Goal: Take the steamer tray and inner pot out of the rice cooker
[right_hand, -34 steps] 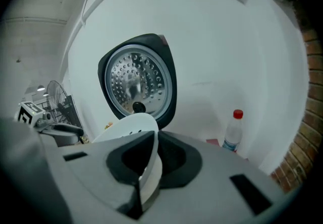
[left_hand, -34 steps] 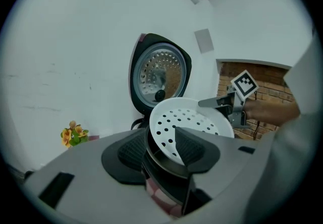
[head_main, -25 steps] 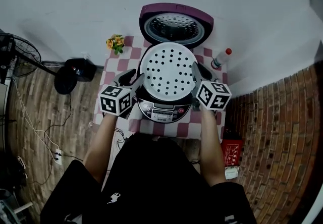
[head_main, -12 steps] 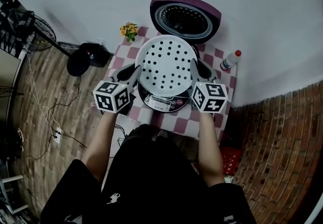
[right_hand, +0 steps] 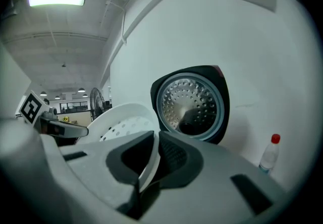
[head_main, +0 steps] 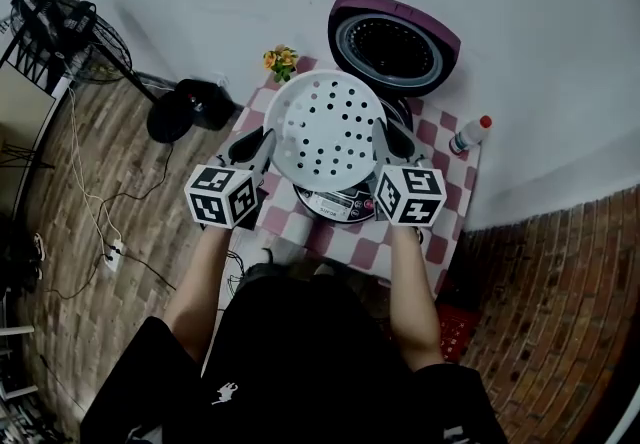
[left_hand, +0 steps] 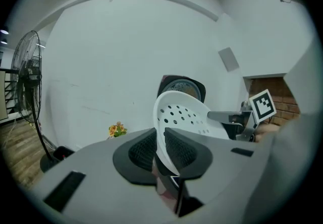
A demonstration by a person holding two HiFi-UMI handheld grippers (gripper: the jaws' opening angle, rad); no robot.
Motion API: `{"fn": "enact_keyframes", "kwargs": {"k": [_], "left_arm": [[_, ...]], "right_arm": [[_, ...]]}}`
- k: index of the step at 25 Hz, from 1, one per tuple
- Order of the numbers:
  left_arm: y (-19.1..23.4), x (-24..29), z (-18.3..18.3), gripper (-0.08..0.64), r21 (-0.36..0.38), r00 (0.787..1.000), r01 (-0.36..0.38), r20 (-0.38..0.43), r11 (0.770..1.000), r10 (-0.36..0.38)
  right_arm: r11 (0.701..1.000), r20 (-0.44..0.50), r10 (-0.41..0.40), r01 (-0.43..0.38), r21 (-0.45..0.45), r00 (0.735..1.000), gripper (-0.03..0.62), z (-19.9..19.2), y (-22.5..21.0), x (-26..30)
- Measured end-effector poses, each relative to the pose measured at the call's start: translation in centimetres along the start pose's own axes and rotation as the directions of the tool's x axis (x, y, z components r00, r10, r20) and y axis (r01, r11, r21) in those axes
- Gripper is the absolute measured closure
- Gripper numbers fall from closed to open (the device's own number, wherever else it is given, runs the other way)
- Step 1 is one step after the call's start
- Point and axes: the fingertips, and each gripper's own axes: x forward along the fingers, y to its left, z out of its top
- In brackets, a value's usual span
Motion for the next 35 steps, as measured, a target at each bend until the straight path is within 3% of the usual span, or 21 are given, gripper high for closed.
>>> {"fn": "enact_keyframes", "kwargs": {"k": [11, 22, 35], "left_arm": [[7.2, -2.7, 1.5, 0.508, -0.01, 0.999, 0.043, 0.023, 0.999, -0.042], [13.6, -3.8, 1.2, 0.508, 0.012, 0.996, 0.089, 0.006, 0.996, -0.089], [19.1, -4.9, 1.0, 0.518, -0.002, 0.989, 0.147, -0.001, 0.989, -0.147]], "right_arm": [[0.999, -0.021, -0.035, 0.034, -0.039, 0.999, 0.56, 1.0, 6.8, 3.6], [0.991, -0.059, -0.121, 0.117, -0.063, 0.991, 0.555, -0.3, 12.1, 6.4], [0.982, -0.079, -0.19, 0.189, -0.029, 0.979, 0.552, -1.9, 17.2, 8.2]]}}
